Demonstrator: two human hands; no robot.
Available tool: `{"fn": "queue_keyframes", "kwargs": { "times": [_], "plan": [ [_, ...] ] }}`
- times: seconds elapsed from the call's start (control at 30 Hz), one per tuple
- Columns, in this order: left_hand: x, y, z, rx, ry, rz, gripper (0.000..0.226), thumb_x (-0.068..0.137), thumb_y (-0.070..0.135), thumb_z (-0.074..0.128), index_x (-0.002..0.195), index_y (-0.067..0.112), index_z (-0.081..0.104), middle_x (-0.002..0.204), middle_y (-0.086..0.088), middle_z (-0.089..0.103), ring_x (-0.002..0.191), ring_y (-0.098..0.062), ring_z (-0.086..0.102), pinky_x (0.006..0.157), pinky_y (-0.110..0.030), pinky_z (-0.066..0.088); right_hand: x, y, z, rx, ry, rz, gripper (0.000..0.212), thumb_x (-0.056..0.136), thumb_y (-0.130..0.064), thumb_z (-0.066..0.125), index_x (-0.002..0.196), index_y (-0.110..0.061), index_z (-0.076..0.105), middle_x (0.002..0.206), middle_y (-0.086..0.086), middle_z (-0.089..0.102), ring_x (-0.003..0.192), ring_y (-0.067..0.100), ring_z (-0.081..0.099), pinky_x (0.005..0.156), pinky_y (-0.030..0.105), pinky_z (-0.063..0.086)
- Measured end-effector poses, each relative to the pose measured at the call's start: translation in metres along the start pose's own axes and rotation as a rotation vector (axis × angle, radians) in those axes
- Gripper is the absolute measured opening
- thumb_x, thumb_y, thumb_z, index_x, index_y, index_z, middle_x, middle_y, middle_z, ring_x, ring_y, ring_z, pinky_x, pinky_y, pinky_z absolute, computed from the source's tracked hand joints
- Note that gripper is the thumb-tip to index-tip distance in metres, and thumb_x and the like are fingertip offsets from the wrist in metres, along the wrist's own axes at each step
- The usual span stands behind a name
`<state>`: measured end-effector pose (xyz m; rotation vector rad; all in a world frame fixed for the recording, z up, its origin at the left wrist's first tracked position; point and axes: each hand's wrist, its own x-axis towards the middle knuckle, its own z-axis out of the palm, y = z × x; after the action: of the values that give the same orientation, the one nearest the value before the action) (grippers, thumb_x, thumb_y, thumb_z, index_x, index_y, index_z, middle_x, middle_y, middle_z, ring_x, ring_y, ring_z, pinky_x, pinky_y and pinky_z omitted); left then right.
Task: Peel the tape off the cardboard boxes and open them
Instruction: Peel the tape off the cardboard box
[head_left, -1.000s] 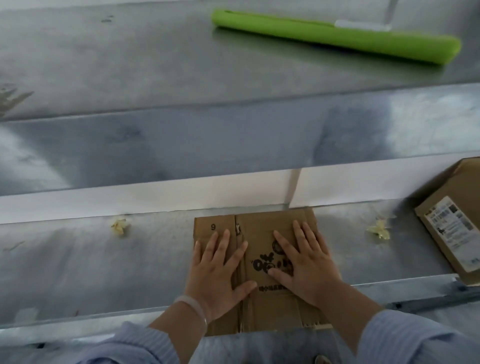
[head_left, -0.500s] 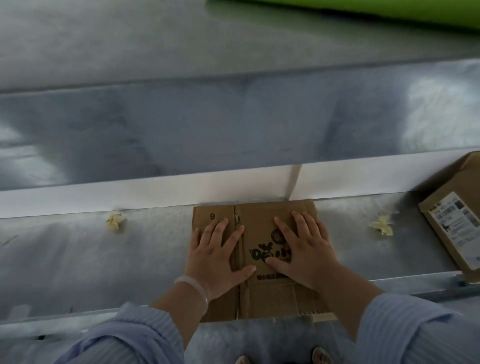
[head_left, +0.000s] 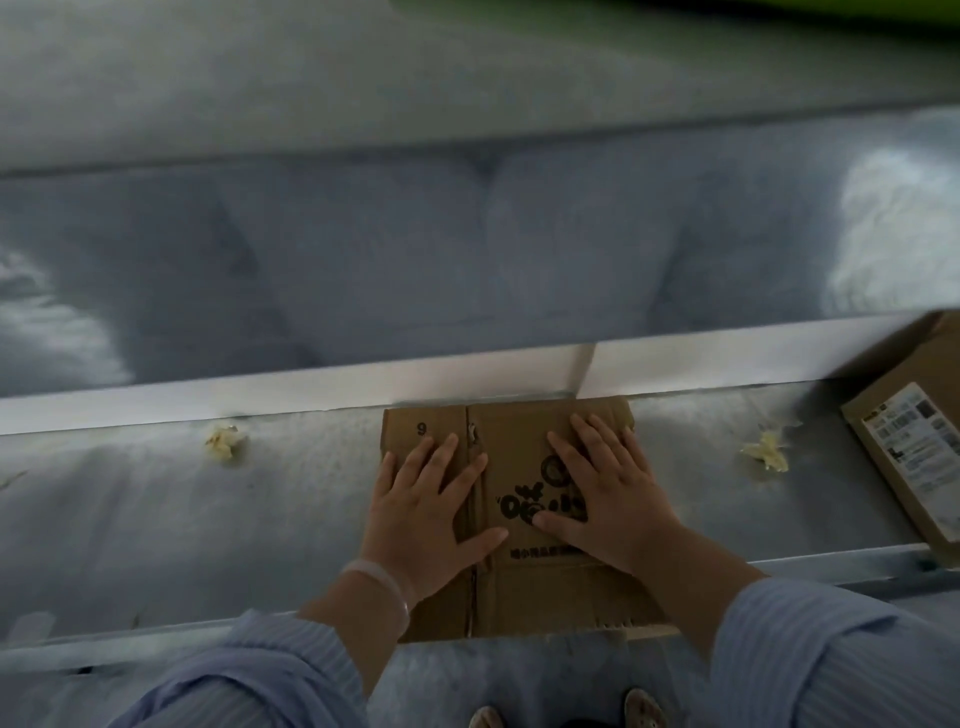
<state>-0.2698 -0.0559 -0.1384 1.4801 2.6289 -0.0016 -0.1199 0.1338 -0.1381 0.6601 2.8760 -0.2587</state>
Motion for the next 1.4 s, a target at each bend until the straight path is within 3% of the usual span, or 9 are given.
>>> {"fn": "queue_keyframes", "kwargs": {
  "times": [0.07,0.17,0.4,0.6,0.73,0.9,1.03,1.17,1.4],
  "plan": [
    [-0.004,0.001,0.001,-0.010,0.044,0.040,0.068,0.085,0.080,0.021,0.136,0.044,0.047,0.148,0.003,0.044,0.136,-0.026,0.039,0.109,-0.056,0.031,-0.007,0.006,0.000,0.019,0.020,-0.057,0.100,0.066,-0.090,-0.006,0.154,-0.041,0.005,0.163,-0.005,-0.008,0.149,0.013,-0.014,0.121,0.038,-0.012],
    [-0.007,0.003,0.004,-0.013,0.061,0.057,0.066,0.089,0.075,0.021,0.130,0.037,0.057,0.140,0.003,0.053,0.129,-0.027,0.047,0.102,-0.056,0.039,-0.018,0.011,0.007,0.004,0.029,-0.106,0.099,0.070,-0.091,-0.005,0.154,-0.039,0.001,0.161,-0.005,-0.013,0.150,0.016,-0.014,0.120,0.038,-0.011],
    [-0.013,-0.001,0.008,0.041,-0.113,0.102,0.111,0.062,0.099,0.008,0.151,0.036,-0.005,0.160,0.001,-0.011,0.148,-0.026,-0.009,0.115,-0.059,-0.002,-0.021,0.011,0.010,-0.029,-0.024,-0.125,0.113,0.067,-0.099,0.016,0.154,-0.034,-0.011,0.159,0.001,-0.024,0.146,0.019,-0.026,0.119,0.047,-0.011],
    [-0.013,0.003,0.004,0.056,-0.141,0.064,0.107,0.054,0.099,-0.001,0.141,0.043,-0.028,0.153,0.007,-0.030,0.144,-0.023,-0.024,0.115,-0.056,-0.010,-0.021,0.011,0.008,-0.058,-0.057,-0.105,0.110,0.066,-0.099,0.012,0.152,-0.037,-0.018,0.159,-0.001,-0.029,0.145,0.017,-0.029,0.120,0.046,-0.011],
    [-0.014,0.001,0.006,0.025,-0.093,0.060,0.103,0.057,0.097,0.000,0.144,0.046,-0.018,0.157,0.010,-0.019,0.146,-0.019,-0.017,0.117,-0.053,-0.008,-0.021,0.012,0.003,0.005,-0.052,-0.100,0.110,0.060,-0.097,0.002,0.153,-0.039,-0.013,0.161,-0.004,-0.024,0.145,0.012,-0.027,0.120,0.041,-0.014],
    [-0.038,-0.008,0.009,-0.170,0.068,-0.085,0.093,0.074,0.090,0.015,0.147,0.034,0.033,0.157,-0.005,0.025,0.144,-0.028,0.022,0.116,-0.051,0.018,-0.043,0.027,0.003,0.090,0.003,0.083,0.118,0.054,-0.097,-0.006,0.155,-0.036,-0.005,0.162,-0.005,-0.018,0.148,0.016,-0.017,0.115,0.034,-0.015],
    [-0.074,0.006,0.010,-0.180,0.042,-0.419,0.099,0.064,0.093,0.015,0.149,0.043,0.017,0.157,-0.015,0.016,0.144,-0.037,0.016,0.116,-0.049,0.018,-0.068,0.031,0.008,0.100,-0.020,0.200,0.124,0.049,-0.097,-0.016,0.155,-0.033,-0.003,0.164,0.000,-0.002,0.150,0.023,-0.010,0.119,0.044,-0.014],
    [-0.087,0.034,0.000,-0.374,0.013,-0.549,0.089,0.070,0.080,0.051,0.146,0.045,0.022,0.155,-0.009,0.016,0.142,-0.030,0.015,0.115,-0.047,0.022,-0.082,0.019,-0.002,0.265,-0.067,0.215,0.088,0.083,-0.075,0.042,0.154,-0.038,0.007,0.163,0.001,0.000,0.150,0.022,-0.004,0.122,0.044,-0.005],
    [-0.117,0.058,0.000,-0.716,0.171,-0.577,0.085,0.069,0.046,0.081,0.141,0.037,0.039,0.139,0.006,0.012,0.129,-0.022,0.032,0.111,-0.031,0.034,-0.106,0.019,-0.007,0.739,0.037,0.266,0.090,0.074,-0.039,0.082,0.148,-0.039,0.031,0.147,-0.006,0.019,0.136,0.018,0.030,0.113,0.036,0.032]
  ]
}}
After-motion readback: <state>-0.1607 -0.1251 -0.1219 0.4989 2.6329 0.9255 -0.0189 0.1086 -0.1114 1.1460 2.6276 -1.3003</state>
